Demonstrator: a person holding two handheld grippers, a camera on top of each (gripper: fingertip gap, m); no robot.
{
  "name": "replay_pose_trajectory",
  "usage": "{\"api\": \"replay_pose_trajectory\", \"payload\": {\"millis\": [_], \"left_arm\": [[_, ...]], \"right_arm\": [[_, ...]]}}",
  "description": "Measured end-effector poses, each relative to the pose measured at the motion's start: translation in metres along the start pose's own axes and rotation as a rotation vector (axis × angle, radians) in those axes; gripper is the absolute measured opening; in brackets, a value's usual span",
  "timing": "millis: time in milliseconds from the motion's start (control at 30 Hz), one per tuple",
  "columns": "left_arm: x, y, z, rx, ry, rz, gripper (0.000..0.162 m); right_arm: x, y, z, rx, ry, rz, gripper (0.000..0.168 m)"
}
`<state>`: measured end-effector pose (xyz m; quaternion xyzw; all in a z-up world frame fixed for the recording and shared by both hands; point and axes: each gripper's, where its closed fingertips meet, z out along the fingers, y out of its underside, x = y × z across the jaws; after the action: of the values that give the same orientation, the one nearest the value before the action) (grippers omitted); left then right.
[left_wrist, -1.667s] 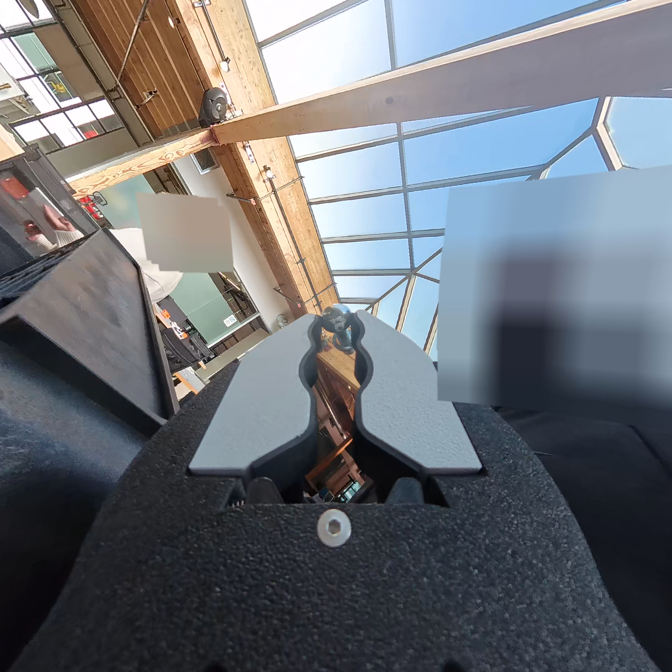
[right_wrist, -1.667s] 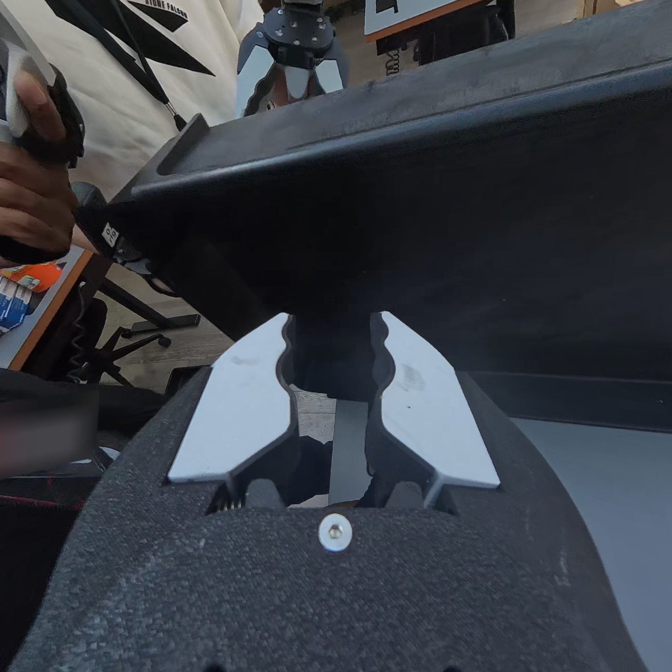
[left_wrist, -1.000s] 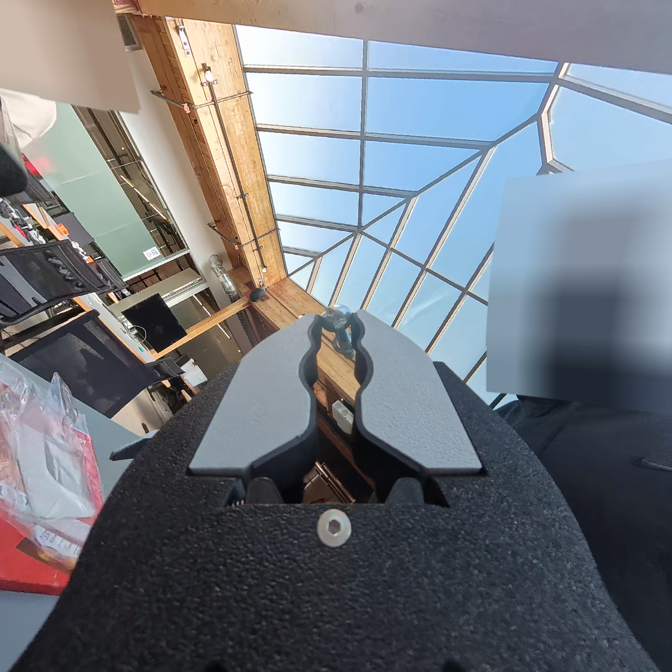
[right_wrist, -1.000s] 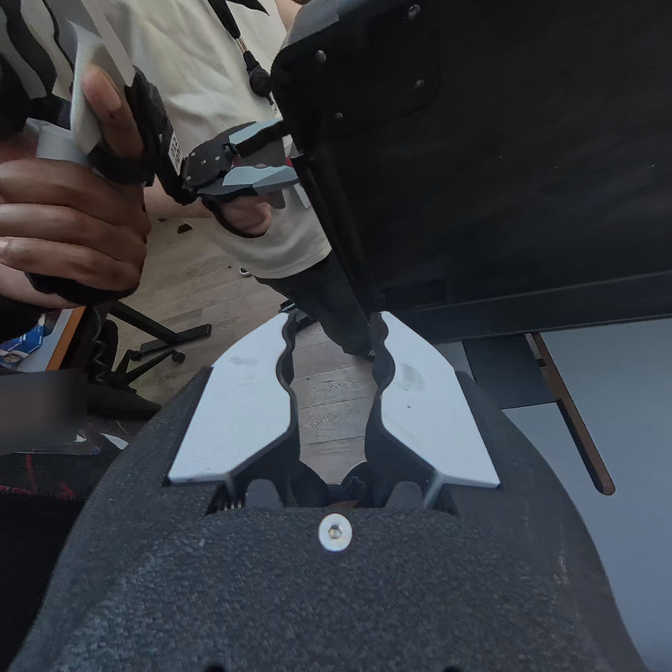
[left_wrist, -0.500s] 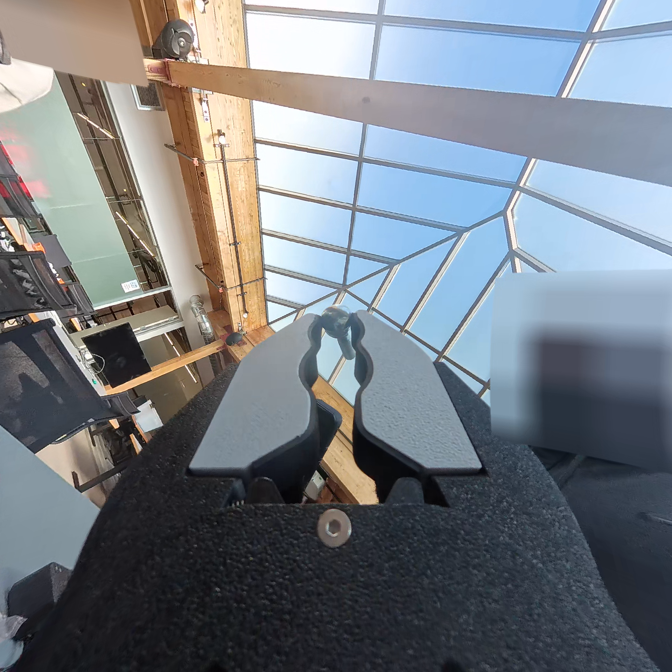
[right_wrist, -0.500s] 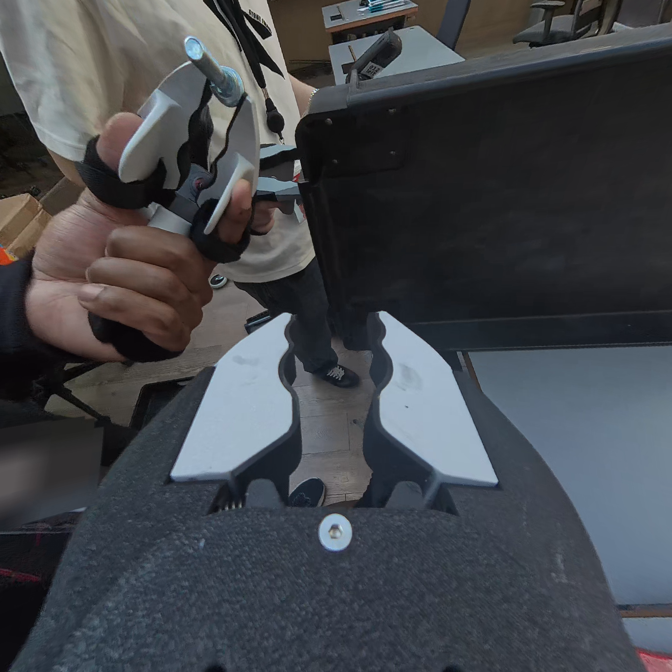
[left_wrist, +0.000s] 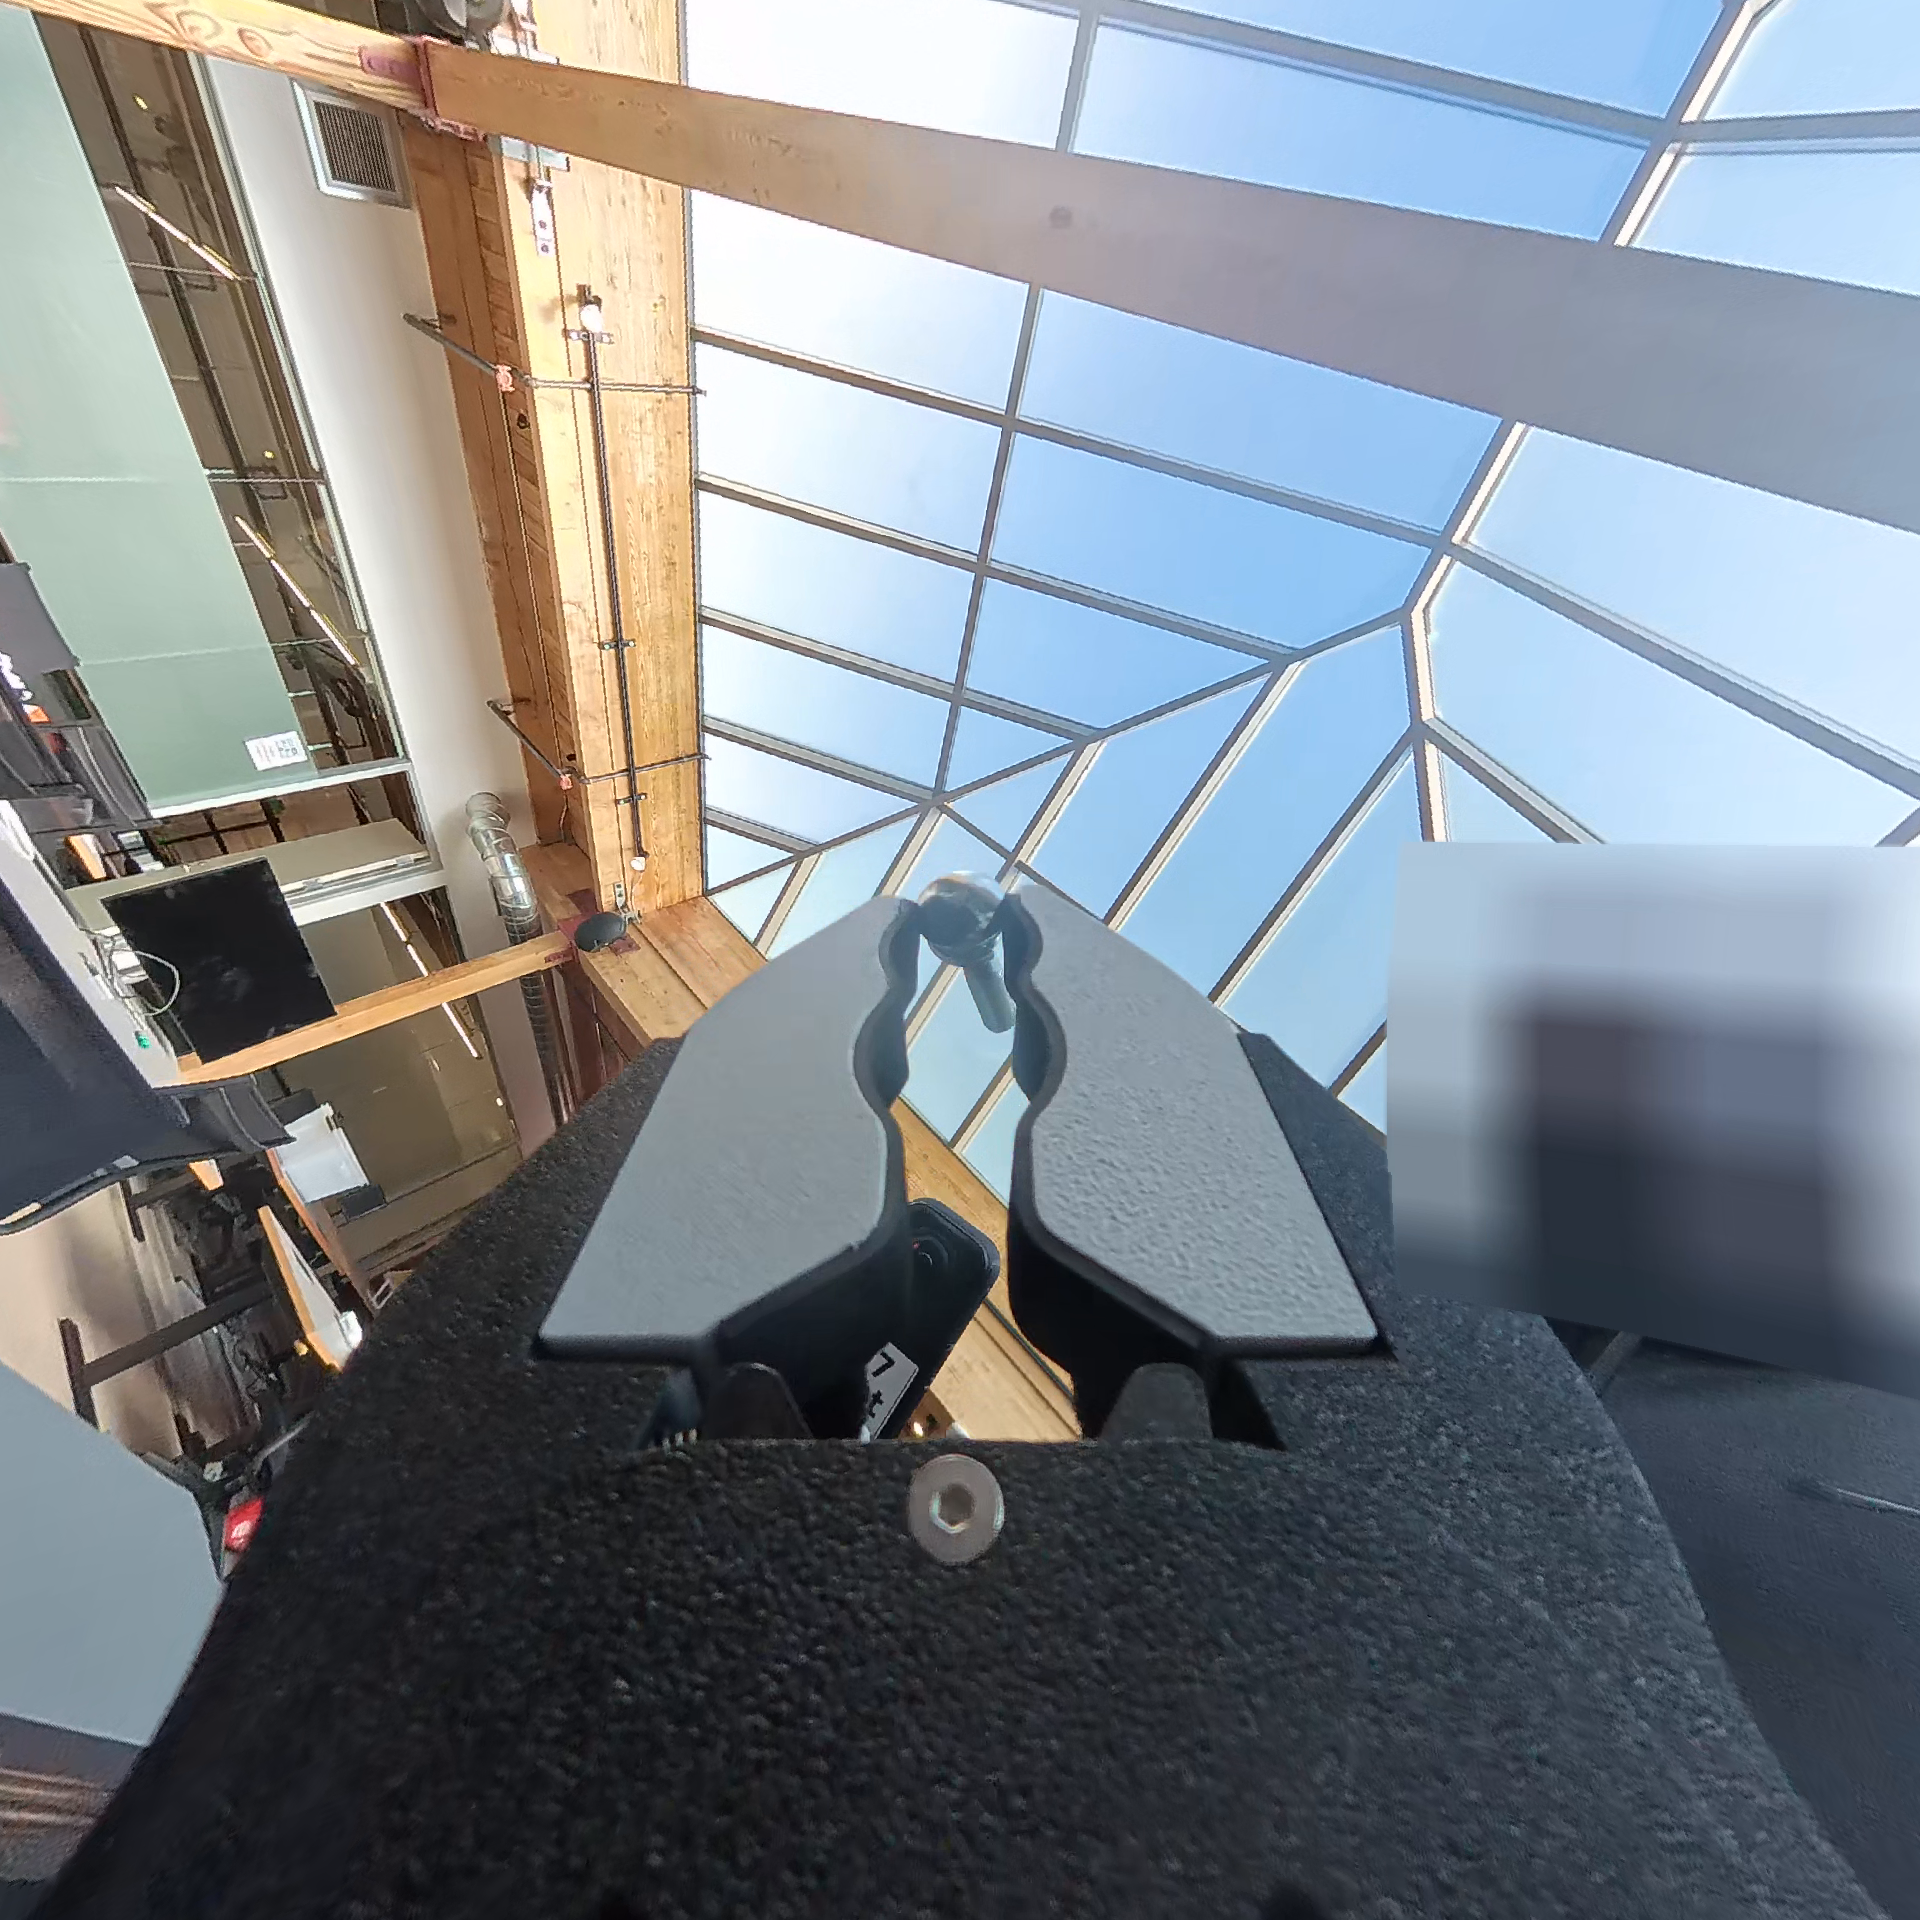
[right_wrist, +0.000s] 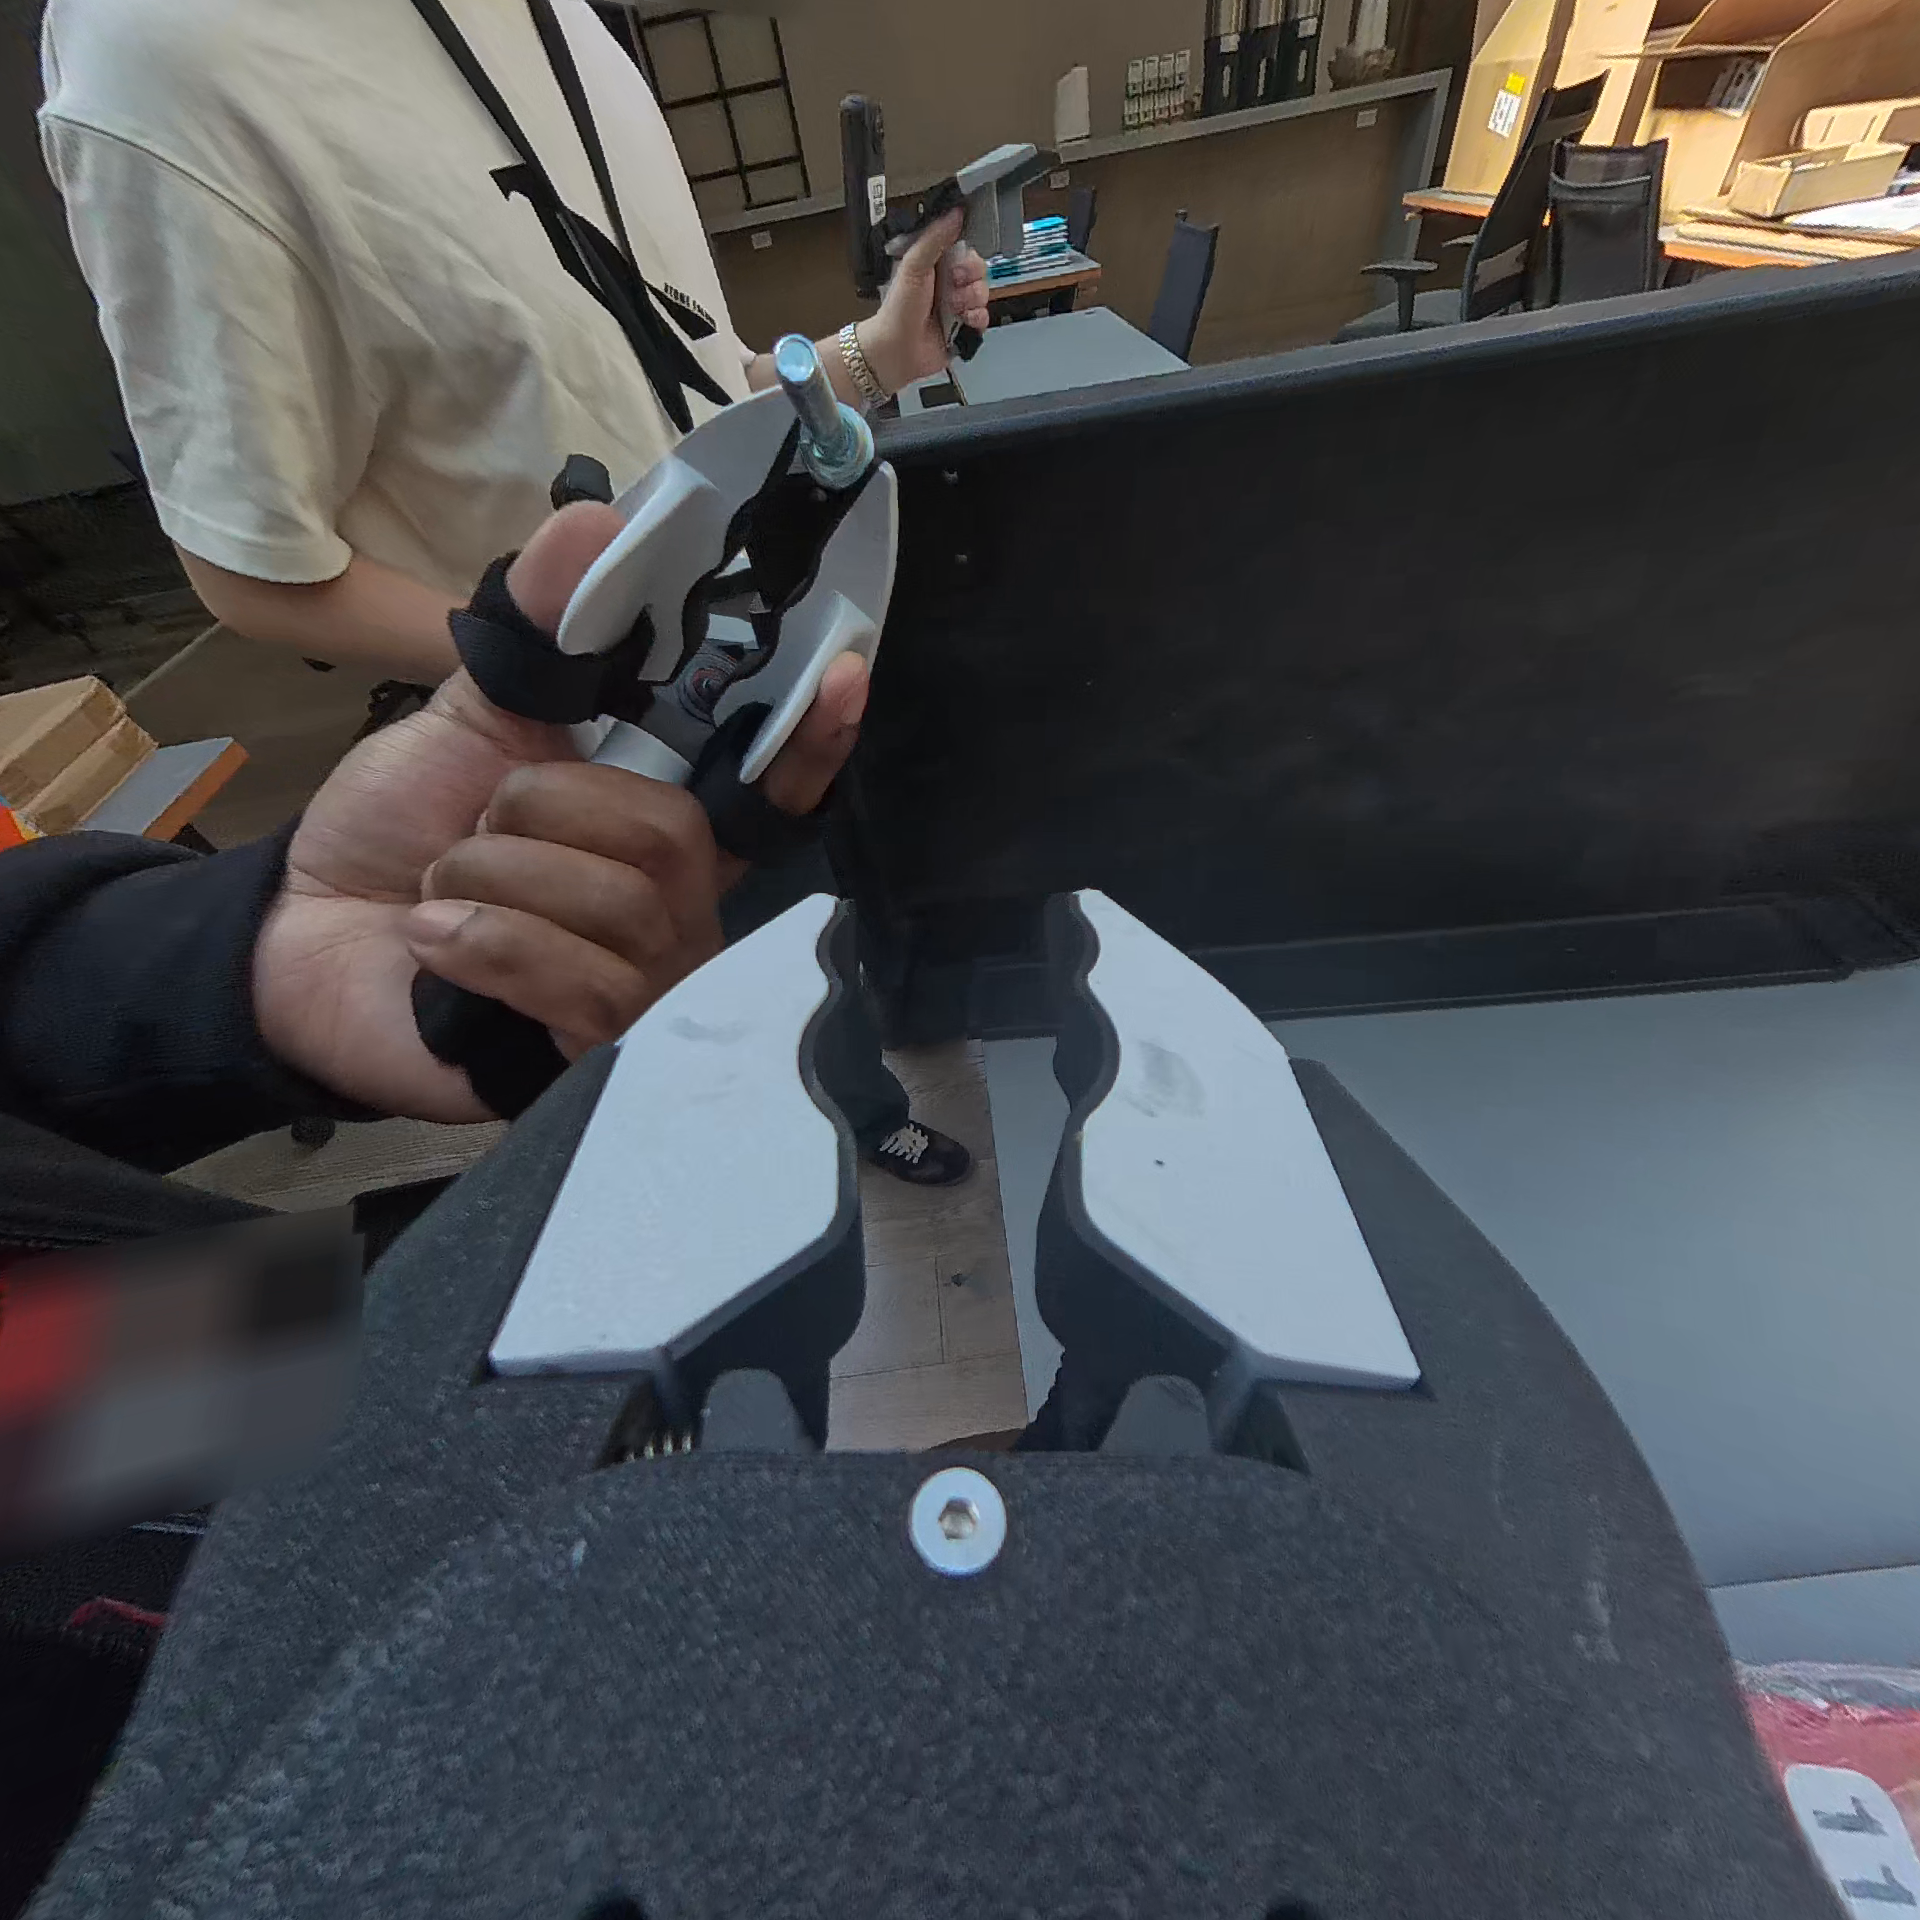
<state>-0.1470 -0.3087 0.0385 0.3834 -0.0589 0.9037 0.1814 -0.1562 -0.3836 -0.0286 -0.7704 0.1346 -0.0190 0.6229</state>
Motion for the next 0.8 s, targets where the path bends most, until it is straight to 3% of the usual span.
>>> {"api": "replay_pose_trajectory", "payload": {"millis": [200, 800], "left_arm": [[-0.003, 0.007, 0.023, -0.031, 0.037, 0.000, 0.015], [0.001, -0.010, 0.026, -0.023, 0.018, 0.050, 0.015]], "right_arm": [[0.015, -0.018, -0.011, 0.050, 0.037, -0.019, 0.036], [0.011, -0.050, 0.004, 0.144, 0.052, -0.084, 0.038]]}}
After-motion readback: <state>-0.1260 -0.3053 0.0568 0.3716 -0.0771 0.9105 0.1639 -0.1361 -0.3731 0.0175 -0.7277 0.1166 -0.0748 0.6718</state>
